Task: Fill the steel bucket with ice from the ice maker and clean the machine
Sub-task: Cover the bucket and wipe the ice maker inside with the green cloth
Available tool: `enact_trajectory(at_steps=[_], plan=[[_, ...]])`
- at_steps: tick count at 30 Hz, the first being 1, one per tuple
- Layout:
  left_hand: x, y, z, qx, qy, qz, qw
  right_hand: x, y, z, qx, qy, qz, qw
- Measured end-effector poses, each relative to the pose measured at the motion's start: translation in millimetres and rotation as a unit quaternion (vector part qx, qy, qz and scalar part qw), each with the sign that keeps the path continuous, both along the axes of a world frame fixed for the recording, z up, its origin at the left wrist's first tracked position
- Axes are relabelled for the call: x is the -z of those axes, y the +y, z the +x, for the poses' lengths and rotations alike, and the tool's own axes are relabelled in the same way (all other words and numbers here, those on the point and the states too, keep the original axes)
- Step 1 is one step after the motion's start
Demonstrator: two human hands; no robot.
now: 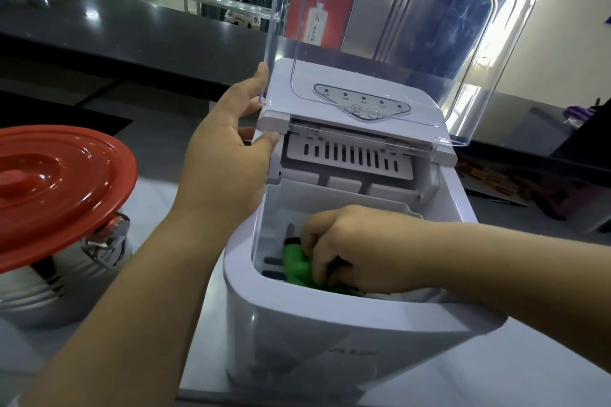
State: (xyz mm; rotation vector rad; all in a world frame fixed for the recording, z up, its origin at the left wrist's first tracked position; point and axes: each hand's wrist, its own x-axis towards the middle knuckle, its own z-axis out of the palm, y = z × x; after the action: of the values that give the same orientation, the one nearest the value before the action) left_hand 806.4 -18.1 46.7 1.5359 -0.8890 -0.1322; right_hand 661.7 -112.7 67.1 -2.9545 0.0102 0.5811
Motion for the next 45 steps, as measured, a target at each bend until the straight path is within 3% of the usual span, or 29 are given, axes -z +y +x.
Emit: enact_trajectory(at_steps=[3, 9, 19, 25, 30, 38, 45], plan=[[0, 0, 0, 0.001, -0.003, -0.002, 1.000, 8, 6, 11, -0.023, -0.075, 0.045, 0.996], [-1, 0, 0, -0.003, 0.007, -0.008, 1.000, 13, 6, 12, -0.074, -0.053, 0.024, 0.996], [-2, 1, -2, 0.000, 0.001, -0.007, 1.000, -4, 4, -1, -0.004, 0.042, -0.039, 0.998], [-2, 0, -3, 0.004, 0.004, -0.008, 1.000, -14, -12, -19, 0.056, 0.153, -0.081, 0.983], [-2, 1, -2, 0.006, 0.004, -0.008, 1.000, -8, -10, -19, 0.067, 0.169, -0.114, 0.977], [-2, 1, -3, 0.006, 0.011, -0.009, 1.000, -3, -9, -19, 0.052, 0.092, -0.076, 0.992], [-2, 2, -3, 0.006, 0.016, -0.009, 1.000, 4, 4, -2, 0.017, -0.107, 0.039, 0.993]])
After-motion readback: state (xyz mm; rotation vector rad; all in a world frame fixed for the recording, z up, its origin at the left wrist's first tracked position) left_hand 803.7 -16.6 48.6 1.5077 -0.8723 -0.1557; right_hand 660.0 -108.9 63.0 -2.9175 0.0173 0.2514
